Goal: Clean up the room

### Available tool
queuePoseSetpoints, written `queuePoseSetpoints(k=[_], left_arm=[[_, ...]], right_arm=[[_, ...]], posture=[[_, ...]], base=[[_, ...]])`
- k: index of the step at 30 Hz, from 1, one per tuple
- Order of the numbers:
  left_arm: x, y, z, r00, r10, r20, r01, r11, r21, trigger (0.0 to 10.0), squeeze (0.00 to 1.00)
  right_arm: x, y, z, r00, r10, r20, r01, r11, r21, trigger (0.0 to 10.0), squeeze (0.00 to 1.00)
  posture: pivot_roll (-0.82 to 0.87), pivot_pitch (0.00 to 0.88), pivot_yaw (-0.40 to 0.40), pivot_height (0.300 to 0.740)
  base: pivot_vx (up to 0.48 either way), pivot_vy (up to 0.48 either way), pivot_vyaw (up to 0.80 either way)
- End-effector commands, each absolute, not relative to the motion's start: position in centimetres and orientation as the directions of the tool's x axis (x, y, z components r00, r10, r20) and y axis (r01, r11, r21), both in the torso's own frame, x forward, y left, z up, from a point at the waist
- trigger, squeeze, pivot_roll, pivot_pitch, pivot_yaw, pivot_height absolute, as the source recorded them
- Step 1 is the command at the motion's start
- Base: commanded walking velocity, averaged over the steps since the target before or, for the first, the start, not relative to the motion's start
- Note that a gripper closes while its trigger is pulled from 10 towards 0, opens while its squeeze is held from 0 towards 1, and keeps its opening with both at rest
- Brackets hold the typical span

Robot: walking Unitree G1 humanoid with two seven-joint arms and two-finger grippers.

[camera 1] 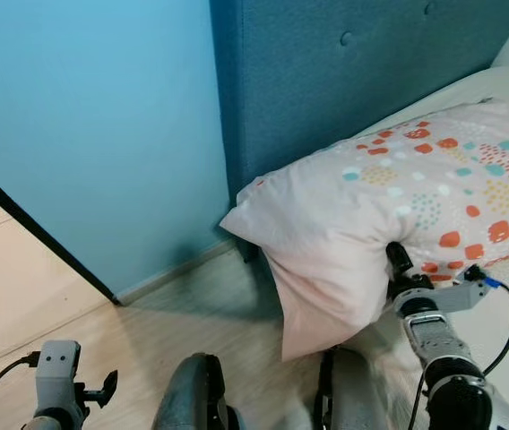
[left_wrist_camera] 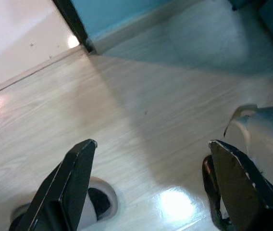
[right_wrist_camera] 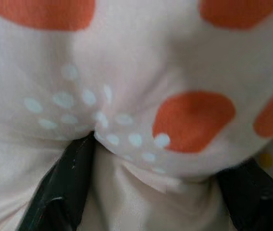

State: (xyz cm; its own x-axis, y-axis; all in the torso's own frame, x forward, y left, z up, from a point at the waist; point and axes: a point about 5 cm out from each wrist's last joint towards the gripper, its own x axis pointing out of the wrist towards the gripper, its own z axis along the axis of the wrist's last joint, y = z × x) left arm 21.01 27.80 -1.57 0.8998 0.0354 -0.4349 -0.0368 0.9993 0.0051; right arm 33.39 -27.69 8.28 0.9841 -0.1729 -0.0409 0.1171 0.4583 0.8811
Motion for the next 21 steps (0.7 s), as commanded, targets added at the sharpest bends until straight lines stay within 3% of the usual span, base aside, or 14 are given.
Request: queuePoseSetpoints(k=[1,2,3,21], left_arm=[[19.8,28.6,-2.1,0.879,0.05,-0.475,-0.049,0.999,0.013,10.0,0.0],[19.8,28.6,-2.1,0.879,0.05,-0.475,-0.049,0.999,0.013,10.0,0.0],[19.7,28.7,-2.0,0.881,0.051,-0.47,-0.051,0.999,0.014,10.0,0.0],[19.5,29.4,-1.4,0.881,0.06,-0.47,-0.054,0.998,0.025,10.0,0.0]], right_arm=[[33.7,-28.7,9.3,0.976,-0.218,-0.019,0.12,0.459,0.88,2.7,0.0],[33.7,-28.7,9.3,0.976,-0.218,-0.019,0.12,0.459,0.88,2.7,0.0],[34.0,-29.0,10.1,0.974,-0.226,-0.001,0.109,0.466,0.878,0.0,0.0],[34.9,-31.9,14.6,0.935,-0.325,0.141,0.025,0.458,0.889,0.0,0.0]], posture=[[0.26,0.39,0.057,0.601],[0.26,0.39,0.057,0.601],[0.27,0.391,0.055,0.601],[0.29,0.386,0.059,0.601]], base=[[0.0,0.0,0.0],[0.0,0.0,0.0],[0.0,0.0,0.0],[0.0,0.0,0.0]])
